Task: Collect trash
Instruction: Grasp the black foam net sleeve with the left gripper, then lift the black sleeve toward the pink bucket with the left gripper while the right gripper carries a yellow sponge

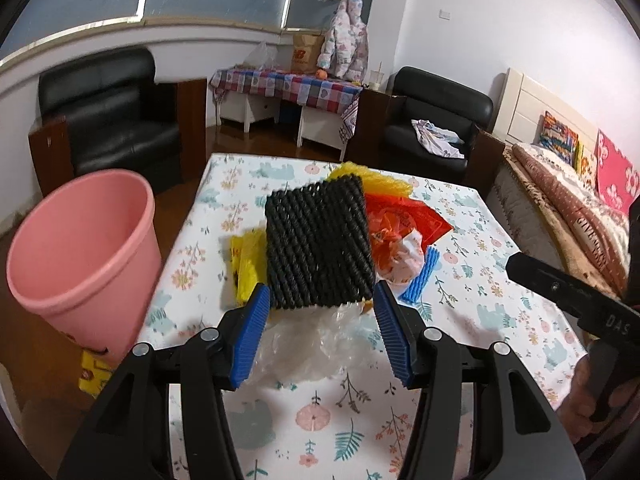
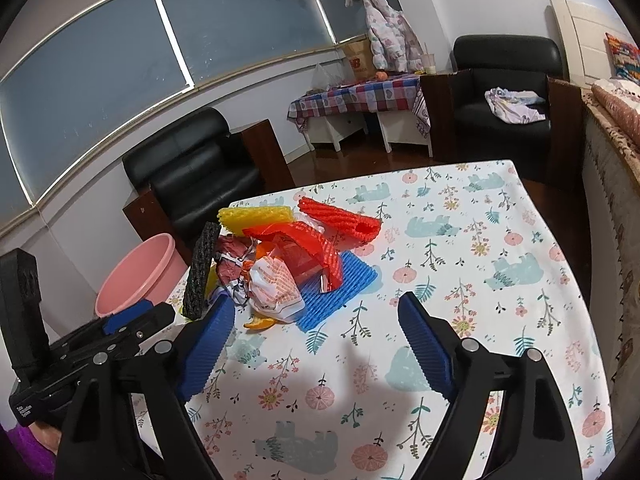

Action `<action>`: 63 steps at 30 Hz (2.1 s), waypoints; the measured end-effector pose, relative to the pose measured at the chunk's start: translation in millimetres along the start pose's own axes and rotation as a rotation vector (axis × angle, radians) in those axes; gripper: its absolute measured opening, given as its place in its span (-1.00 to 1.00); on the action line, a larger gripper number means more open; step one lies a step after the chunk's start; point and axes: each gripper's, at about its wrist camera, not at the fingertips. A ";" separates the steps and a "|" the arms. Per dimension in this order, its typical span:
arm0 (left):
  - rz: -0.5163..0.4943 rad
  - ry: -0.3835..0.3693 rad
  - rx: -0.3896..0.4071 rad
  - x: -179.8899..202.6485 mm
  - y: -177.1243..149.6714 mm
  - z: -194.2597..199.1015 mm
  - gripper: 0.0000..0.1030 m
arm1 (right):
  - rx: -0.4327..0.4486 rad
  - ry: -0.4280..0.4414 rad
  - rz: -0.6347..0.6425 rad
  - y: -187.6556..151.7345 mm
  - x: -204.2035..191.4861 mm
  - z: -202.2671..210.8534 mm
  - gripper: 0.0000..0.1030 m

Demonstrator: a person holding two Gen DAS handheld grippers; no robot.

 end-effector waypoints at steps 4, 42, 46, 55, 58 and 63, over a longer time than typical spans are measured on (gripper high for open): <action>0.024 -0.039 -0.024 3.3 4.9 -3.0 0.06 | -0.005 0.015 0.000 0.1 -0.2 -3.0 0.60; 0.024 -0.087 0.036 -14.3 24.3 25.9 -0.78 | 0.014 0.114 0.072 43.2 -10.9 -27.3 0.55; 0.042 -0.097 0.050 -21.2 29.2 31.1 -0.79 | 0.002 0.139 0.159 61.5 -33.6 -34.1 0.55; 0.101 -0.084 0.065 -44.1 36.4 37.9 -0.78 | -0.060 0.041 0.450 90.3 -104.0 -72.3 0.39; 0.123 -0.074 0.064 -53.9 36.9 38.8 -0.78 | -0.109 0.005 0.472 95.7 -113.2 -92.4 0.26; 0.153 -0.072 0.061 -71.1 35.5 39.3 -0.79 | -0.172 -0.038 0.475 97.0 -112.9 -115.8 -0.11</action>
Point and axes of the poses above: each gripper's, at about its wrist camera, not at the fingertips, and z roughly against the way its jaws point, x to its right, y to its top, and after that the axes turned 11 degrees about -x, right-handed
